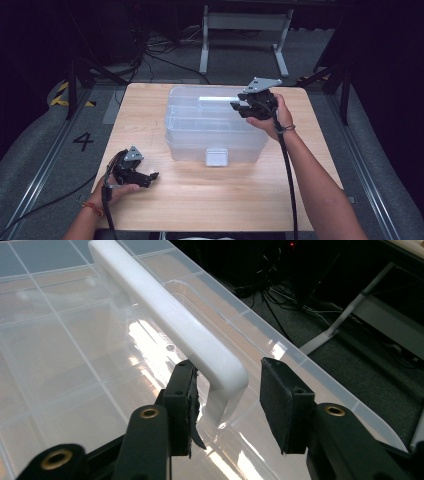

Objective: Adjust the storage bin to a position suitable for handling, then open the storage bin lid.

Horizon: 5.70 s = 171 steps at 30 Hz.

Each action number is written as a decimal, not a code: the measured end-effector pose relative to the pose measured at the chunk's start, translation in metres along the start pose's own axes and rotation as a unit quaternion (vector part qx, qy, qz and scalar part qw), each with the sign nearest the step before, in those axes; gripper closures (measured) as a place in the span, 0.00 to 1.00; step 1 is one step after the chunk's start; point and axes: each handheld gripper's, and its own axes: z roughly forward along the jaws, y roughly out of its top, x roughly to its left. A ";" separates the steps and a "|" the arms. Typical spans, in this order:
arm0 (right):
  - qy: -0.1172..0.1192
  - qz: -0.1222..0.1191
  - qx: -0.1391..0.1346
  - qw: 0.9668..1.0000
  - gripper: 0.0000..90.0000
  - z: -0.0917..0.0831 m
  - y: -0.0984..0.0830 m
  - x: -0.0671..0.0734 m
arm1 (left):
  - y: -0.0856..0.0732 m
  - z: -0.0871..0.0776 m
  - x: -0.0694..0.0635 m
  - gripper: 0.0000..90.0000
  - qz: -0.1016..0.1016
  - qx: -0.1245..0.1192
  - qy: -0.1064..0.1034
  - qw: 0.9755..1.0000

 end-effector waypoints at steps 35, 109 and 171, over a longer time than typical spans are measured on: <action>-0.002 -0.015 0.045 0.999 0.77 0.009 0.024 -0.008 | 0.043 -0.049 -0.017 0.37 0.049 -0.093 0.009 0.994; -0.015 0.008 0.007 1.000 0.76 -0.037 0.015 -0.033 | 0.089 -0.033 -0.025 0.99 0.044 -0.155 -0.015 0.987; -0.010 0.014 -0.046 0.999 0.62 -0.060 -0.150 -0.002 | 0.095 -0.035 -0.025 0.99 0.058 -0.163 -0.011 0.985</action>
